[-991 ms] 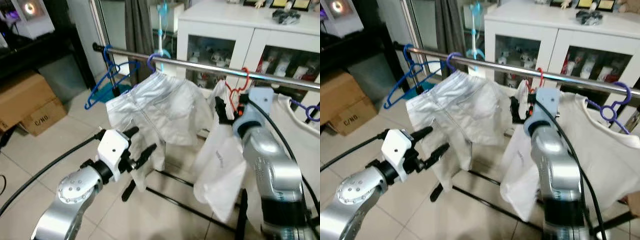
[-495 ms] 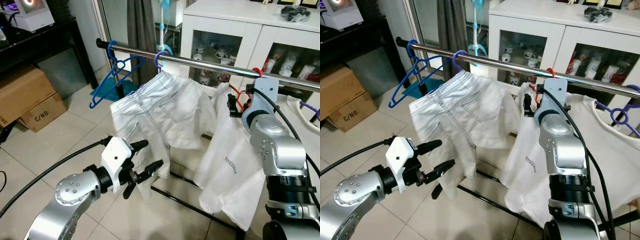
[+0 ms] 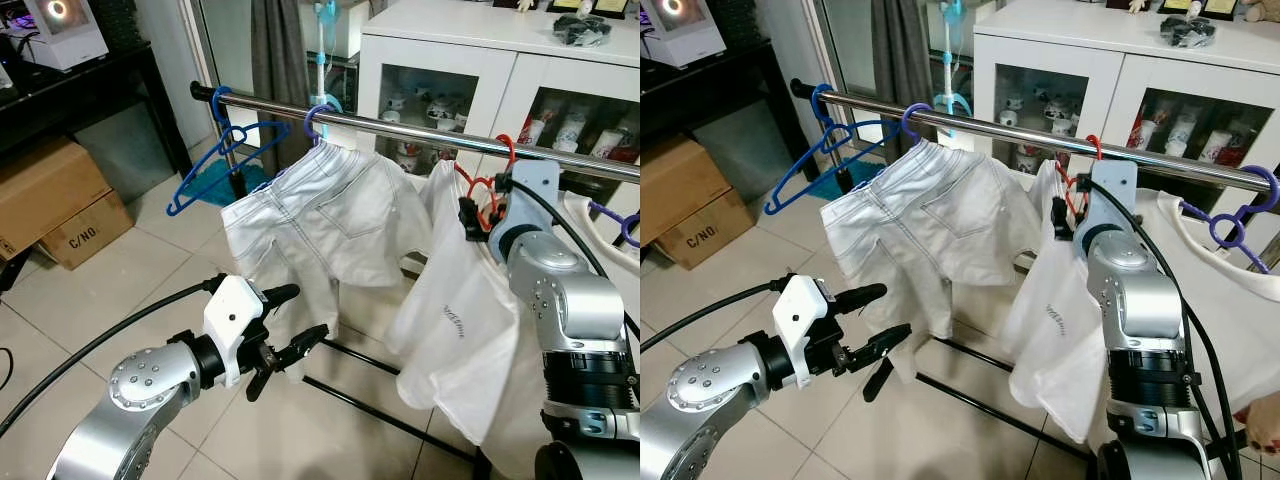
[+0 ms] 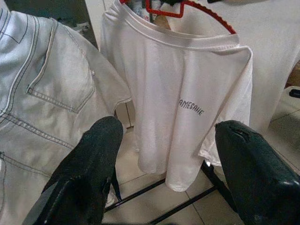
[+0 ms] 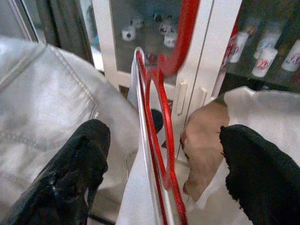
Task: Hang hanger
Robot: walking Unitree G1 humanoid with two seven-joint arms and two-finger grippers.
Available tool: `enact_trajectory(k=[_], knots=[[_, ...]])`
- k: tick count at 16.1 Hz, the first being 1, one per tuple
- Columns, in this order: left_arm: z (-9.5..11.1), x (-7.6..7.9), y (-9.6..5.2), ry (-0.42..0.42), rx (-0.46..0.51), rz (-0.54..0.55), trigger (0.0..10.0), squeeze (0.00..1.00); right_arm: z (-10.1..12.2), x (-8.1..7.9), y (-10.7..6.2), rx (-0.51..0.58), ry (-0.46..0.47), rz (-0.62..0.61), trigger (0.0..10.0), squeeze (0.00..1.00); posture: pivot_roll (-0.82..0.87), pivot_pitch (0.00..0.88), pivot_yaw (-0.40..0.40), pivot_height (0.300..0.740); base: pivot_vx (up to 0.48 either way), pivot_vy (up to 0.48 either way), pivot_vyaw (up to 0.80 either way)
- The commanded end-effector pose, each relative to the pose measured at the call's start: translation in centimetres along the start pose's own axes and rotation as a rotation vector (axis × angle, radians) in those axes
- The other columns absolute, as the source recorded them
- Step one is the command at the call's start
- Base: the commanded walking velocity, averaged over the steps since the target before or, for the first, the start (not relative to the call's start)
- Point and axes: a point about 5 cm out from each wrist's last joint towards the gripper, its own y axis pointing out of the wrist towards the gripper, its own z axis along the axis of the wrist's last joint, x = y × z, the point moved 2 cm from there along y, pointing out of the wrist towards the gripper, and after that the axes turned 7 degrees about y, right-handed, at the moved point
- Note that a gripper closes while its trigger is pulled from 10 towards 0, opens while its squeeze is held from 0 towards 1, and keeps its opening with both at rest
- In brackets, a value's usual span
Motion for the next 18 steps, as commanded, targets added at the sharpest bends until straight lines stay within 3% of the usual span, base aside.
enact_trajectory(k=[1, 5, 18], knots=[[0.2, 0.0, -0.1, 0.013, -0.004, -0.017, 10.0, 0.0, -0.6, 0.0, 0.1, -0.031, 0.008, 0.013, 0.0, 0.0, -0.13, 0.0, 0.076, 0.74, 0.0, 0.0, 0.0], [0.9, 0.6, 0.0, 0.001, 0.035, -0.089, 10.0, 0.0, -1.2, 0.1, 0.6, -0.055, 0.01, 0.016, 0.0, 0.0, -0.13, 0.0, 0.076, 0.74, 0.0, 0.0, 0.0], [0.8, 0.4, -0.1, 0.025, 0.03, -0.072, 10.0, 0.0, -1.1, -0.7, 1.2, -0.031, 0.108, 0.05, 0.0, 0.0, -0.12, 0.0, 0.065, 0.74, 0.0, 0.0, 0.0]])
